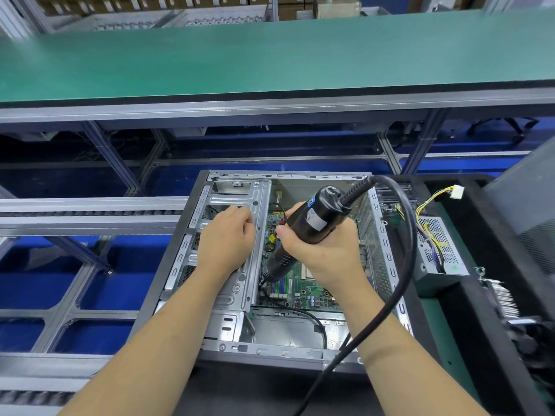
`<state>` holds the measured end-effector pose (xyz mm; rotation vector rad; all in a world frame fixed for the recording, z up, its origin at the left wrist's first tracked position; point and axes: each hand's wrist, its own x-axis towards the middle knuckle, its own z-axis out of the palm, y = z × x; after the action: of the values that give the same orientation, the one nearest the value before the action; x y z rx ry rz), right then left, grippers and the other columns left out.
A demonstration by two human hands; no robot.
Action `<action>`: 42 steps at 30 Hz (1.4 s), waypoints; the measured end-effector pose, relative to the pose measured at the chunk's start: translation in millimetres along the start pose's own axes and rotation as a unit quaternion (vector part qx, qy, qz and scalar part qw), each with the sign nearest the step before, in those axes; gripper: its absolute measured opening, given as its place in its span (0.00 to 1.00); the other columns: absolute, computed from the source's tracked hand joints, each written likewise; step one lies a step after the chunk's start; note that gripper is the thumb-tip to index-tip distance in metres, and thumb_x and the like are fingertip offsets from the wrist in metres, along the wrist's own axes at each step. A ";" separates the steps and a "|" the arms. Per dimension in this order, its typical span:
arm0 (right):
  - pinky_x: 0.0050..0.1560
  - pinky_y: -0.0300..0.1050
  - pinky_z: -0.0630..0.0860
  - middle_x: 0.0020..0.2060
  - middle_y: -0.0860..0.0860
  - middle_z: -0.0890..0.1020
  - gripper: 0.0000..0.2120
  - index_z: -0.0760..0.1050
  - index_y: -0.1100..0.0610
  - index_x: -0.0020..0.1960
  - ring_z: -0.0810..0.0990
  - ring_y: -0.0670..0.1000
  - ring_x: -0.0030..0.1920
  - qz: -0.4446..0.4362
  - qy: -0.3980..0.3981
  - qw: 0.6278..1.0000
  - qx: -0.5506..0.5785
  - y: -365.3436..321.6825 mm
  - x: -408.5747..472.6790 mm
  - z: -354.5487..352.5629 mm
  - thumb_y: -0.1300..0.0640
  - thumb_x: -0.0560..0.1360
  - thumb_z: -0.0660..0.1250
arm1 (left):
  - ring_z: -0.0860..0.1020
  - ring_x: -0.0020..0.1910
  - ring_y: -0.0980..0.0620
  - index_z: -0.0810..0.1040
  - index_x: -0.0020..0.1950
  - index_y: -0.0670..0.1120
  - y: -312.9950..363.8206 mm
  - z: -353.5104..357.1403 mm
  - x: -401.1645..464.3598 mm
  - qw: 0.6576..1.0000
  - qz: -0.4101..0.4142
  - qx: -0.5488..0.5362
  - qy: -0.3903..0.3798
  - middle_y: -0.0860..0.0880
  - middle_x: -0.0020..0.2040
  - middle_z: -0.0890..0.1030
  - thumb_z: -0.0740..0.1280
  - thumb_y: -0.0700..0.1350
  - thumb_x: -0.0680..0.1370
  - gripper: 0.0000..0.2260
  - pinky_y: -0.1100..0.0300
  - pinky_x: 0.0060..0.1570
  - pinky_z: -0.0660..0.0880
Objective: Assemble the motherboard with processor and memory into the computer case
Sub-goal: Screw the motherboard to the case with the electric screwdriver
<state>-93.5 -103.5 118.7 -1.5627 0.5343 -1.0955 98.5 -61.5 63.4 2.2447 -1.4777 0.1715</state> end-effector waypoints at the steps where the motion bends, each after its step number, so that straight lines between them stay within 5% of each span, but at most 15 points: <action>1: 0.42 0.42 0.81 0.37 0.49 0.83 0.08 0.79 0.52 0.43 0.81 0.48 0.37 0.001 0.003 1.000 -0.003 -0.4 0.0 0.4 0.51 0.68 0.76 | 0.71 0.36 0.50 0.72 0.40 0.49 -0.1 0.3 0.0 1.000 0.000 -0.002 0.000 0.54 0.36 0.72 0.60 0.43 0.77 0.06 0.57 0.29 0.63; 5: 0.43 0.48 0.81 0.36 0.50 0.83 0.09 0.79 0.53 0.43 0.81 0.50 0.37 0.005 0.001 1.000 -0.006 -1.2 0.1 1.2 0.51 0.68 0.76 | 0.71 0.36 0.50 0.71 0.40 0.49 -0.1 0.5 -0.2 1.000 0.001 -0.005 0.000 0.54 0.37 0.72 0.60 0.43 0.76 0.05 0.57 0.30 0.63; 19: 0.43 0.43 0.80 0.37 0.52 0.82 0.07 0.78 0.57 0.43 0.80 0.46 0.37 0.011 -0.014 1.000 -0.005 -3.3 -3.3 1.0 0.57 0.69 0.76 | 0.72 0.37 0.50 0.72 0.41 0.49 0.7 -0.3 -0.5 1.000 0.000 -0.008 -0.004 0.53 0.37 0.73 0.60 0.43 0.77 0.05 0.56 0.31 0.66; 28: 0.44 0.48 0.80 0.37 0.53 0.82 0.10 0.78 0.56 0.42 0.81 0.52 0.38 0.015 -0.012 1.000 -0.012 -3.1 -4.6 2.2 0.51 0.67 0.75 | 0.71 0.37 0.51 0.72 0.41 0.49 0.8 -1.2 -0.1 1.000 0.000 -0.003 -0.005 0.54 0.37 0.73 0.60 0.43 0.76 0.05 0.57 0.30 0.64; 32: 0.43 0.46 0.79 0.37 0.54 0.81 0.10 0.77 0.57 0.43 0.79 0.46 0.37 0.015 -0.018 1.000 -0.010 -2.1 -4.8 3.6 0.54 0.68 0.75 | 0.71 0.36 0.50 0.72 0.40 0.49 1.4 -2.1 -0.7 1.000 0.000 -0.005 -0.005 0.53 0.36 0.72 0.60 0.43 0.76 0.05 0.57 0.30 0.62; 36: 0.42 0.49 0.78 0.35 0.55 0.80 0.09 0.77 0.58 0.40 0.78 0.53 0.36 0.014 -0.020 0.999 -0.022 -0.4 -4.6 4.3 0.54 0.68 0.75 | 0.71 0.36 0.50 0.71 0.40 0.48 2.6 -2.3 -1.3 1.000 -0.002 -0.009 -0.004 0.53 0.36 0.72 0.60 0.42 0.76 0.05 0.56 0.30 0.63; 42: 0.40 0.45 0.79 0.34 0.54 0.80 0.08 0.77 0.58 0.39 0.79 0.45 0.35 0.019 -0.029 0.999 -0.012 0.5 -4.5 1.0 0.58 0.70 0.75 | 0.71 0.36 0.50 0.72 0.40 0.49 2.1 -1.5 -0.5 1.000 0.000 -0.004 -0.006 0.53 0.36 0.73 0.60 0.43 0.77 0.06 0.56 0.30 0.65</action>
<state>-94.6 -99.5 116.6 -1.5949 0.5365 -1.0150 96.6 -61.2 65.2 2.2431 -1.4812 0.1511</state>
